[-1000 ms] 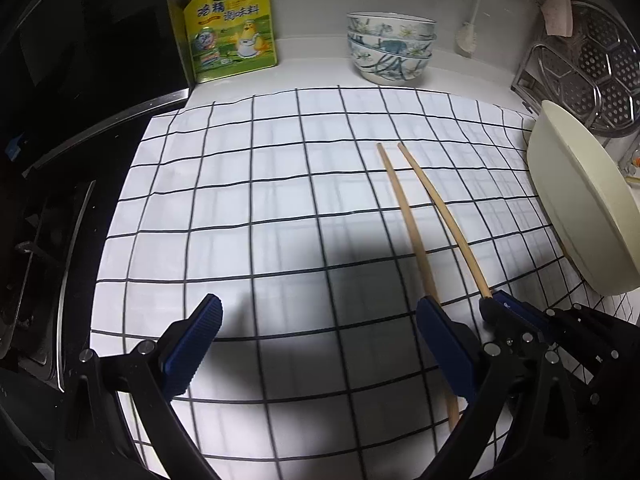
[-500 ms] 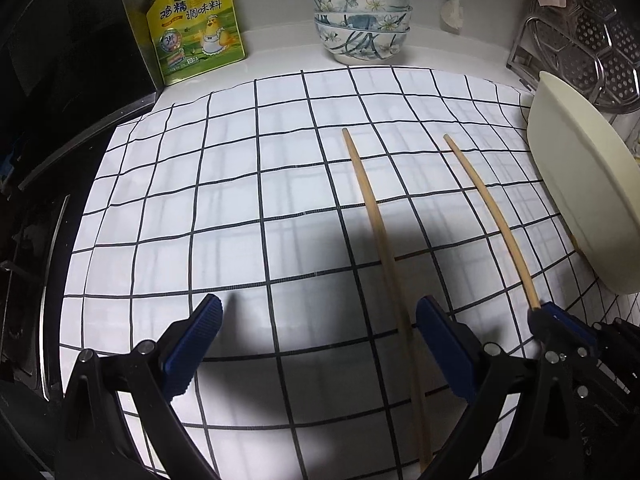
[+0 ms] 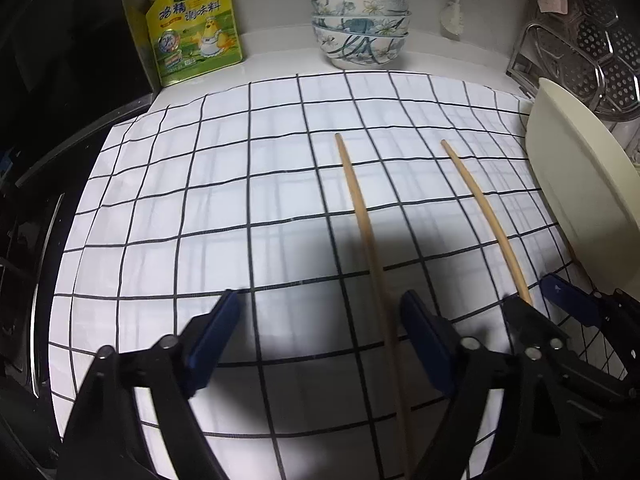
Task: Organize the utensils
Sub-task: 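Close the right tool on one chopstick while the left tool grasps the other, then carry both held chopsticks over the cream basin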
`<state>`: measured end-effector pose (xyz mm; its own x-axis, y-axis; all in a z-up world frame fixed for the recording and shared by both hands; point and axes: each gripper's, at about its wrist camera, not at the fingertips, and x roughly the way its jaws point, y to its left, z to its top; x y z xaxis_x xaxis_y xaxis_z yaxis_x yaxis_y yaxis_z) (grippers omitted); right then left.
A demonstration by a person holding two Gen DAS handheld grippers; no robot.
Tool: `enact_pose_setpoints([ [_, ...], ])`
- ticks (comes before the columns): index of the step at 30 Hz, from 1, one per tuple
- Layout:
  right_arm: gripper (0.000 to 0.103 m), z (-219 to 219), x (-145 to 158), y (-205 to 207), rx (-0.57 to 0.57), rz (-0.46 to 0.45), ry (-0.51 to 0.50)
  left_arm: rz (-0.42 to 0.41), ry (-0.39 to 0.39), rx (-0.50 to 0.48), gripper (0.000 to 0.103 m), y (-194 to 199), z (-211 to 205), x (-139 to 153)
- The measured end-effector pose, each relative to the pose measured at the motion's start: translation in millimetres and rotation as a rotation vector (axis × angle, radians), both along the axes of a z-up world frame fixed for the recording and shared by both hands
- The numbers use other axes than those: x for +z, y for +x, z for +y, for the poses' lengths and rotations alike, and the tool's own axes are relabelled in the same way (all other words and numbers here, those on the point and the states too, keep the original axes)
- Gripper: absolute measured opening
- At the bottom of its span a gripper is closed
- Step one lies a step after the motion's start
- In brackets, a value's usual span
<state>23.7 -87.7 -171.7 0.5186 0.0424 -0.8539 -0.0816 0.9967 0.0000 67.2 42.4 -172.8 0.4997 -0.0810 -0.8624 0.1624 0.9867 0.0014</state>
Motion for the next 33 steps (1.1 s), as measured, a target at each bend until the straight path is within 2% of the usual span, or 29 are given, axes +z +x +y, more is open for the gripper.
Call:
enact_pose_setpoints([
  [1,0.033,1.1,-0.2,0.4,0.004,0.0,0.003,-0.003,-0.001,-0.011,0.064,-0.1,-2.3,1.1],
  [3,0.014,4.3,-0.1,1.5,0.011,-0.002,-0.005,-0.005,-0.005,-0.034,0.042,-1.3,-7.5,3.6],
  [4,0.01,5.9,0.0,1.9,0.017,-0.001,-0.01,-0.004,-0.008,-0.045,0.034,-1.9,-9.8,4.6],
  [5,0.006,7.5,0.0,2.5,0.02,-0.001,-0.02,-0.001,-0.011,-0.053,0.017,-1.9,-11.3,5.3],
  [6,0.006,8.1,0.1,3.3,0.02,0.001,-0.023,0.007,-0.017,-0.064,0.008,-1.8,-13.1,5.9],
  [12,0.006,-0.1,3.3,-0.1,-0.003,0.001,0.045,0.036,-0.042,-0.079,0.007,-1.8,-9.2,7.9],
  [17,0.006,-0.9,19.8,-3.9,-0.011,-0.02,0.095,0.02,-0.049,-0.067,0.007,-7.6,-0.2,21.6],
  [26,0.006,-8.7,75.4,-17.7,0.017,-0.087,0.186,-0.088,-0.051,-0.07,0.007,-19.2,-4.0,83.7],
  [29,0.006,-24.0,95.1,-22.7,0.006,-0.123,0.191,-0.121,-0.078,-0.092,0.007,-20.7,-19.4,106.9],
  [33,0.006,-62.5,116.6,-28.2,-0.044,-0.169,0.182,-0.152,-0.108,-0.153,0.007,-19.4,-60.7,133.0],
])
